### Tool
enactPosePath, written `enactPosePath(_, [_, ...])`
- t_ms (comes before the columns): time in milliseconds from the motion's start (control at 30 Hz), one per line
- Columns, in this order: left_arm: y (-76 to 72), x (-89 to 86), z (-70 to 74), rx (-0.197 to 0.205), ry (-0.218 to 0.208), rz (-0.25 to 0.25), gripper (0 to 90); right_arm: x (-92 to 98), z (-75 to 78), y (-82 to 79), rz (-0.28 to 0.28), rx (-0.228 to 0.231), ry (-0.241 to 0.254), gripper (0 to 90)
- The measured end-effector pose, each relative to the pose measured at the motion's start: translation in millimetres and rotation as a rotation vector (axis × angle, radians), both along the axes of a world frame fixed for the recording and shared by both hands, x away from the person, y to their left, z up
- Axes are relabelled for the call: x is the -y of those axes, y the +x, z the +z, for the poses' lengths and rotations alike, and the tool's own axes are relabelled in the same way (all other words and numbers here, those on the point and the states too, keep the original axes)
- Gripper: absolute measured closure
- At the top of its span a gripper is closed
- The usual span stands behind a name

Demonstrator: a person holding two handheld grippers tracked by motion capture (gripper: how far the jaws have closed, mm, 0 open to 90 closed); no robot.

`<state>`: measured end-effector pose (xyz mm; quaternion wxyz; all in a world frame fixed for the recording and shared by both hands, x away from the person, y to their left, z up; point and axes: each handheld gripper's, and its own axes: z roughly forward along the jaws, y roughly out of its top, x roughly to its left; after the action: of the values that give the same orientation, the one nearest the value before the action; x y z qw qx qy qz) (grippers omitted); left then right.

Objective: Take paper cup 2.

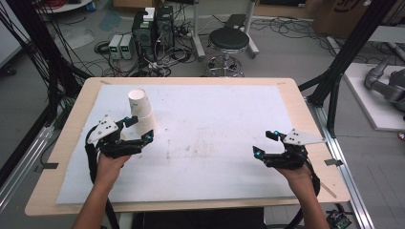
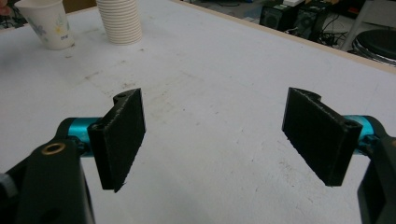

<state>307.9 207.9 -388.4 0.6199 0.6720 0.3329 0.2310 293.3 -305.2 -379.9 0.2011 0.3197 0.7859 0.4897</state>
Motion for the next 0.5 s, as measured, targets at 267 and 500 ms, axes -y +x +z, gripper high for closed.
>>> enactPosePath(267, [-2.6,-1.0,5.6,0.005,-0.001,0.003,17.2,-0.6,0.2,-0.4,0.006,0.001,0.000,21.9])
enactPosePath(500, [-2.3,-10.8,13.5,0.010,0.004,0.036,17.1,-3.0,-0.4,1.5,0.017,0.000,-0.003,21.9])
